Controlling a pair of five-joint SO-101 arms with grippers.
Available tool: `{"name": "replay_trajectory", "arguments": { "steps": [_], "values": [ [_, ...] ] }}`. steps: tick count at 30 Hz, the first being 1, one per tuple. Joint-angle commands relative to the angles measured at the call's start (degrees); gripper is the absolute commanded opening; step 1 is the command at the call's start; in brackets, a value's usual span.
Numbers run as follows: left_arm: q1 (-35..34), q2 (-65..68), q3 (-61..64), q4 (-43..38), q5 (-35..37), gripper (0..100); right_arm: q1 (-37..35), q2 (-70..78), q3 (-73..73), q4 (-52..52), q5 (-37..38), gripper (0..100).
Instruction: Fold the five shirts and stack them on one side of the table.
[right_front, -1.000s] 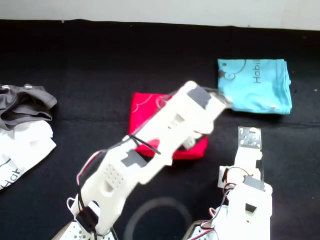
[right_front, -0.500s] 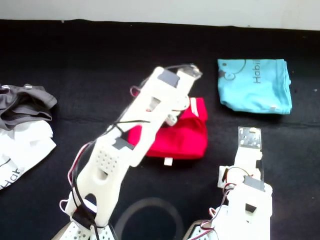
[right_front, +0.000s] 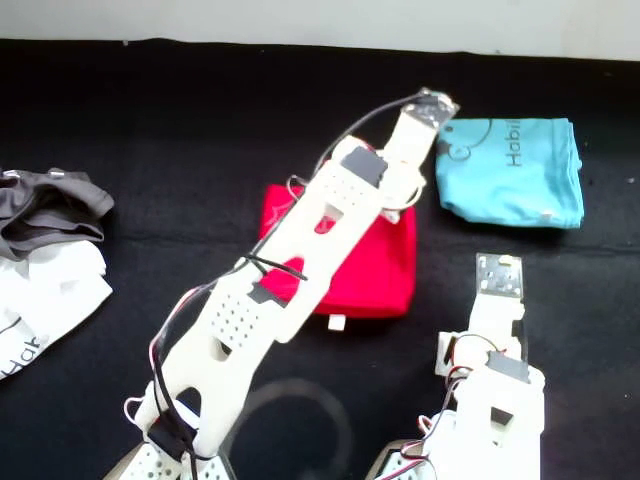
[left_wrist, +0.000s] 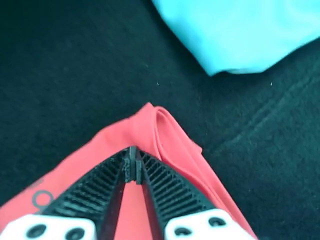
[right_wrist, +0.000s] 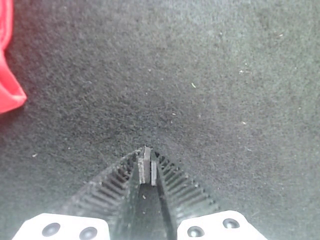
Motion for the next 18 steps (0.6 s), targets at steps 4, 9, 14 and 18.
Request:
{"name": "replay_trajectory", "arguments": {
  "steps": [4, 9, 14, 18],
  "values": [
    [-2.3, -2.5, -6.9, 9.7, 0.2, 1, 0.2, -0.2, 0.7, -1.4, -0.4, 0.7],
    [-0.6, -2.3, -3.1, 8.4, 0.2, 1, 0.2, -0.2, 0.7, -1.4, -0.4, 0.7],
    [2.0, -2.3, 2.2, -4.4, 0.2, 1, 0.2, -0.2, 0.7, -1.4, -0.4, 0.7],
    [2.7, 1.6, 5.7, -13.8, 0.0, 1, 0.2, -0.2, 0.7, -1.4, -0.4, 0.7]
  ]
}}
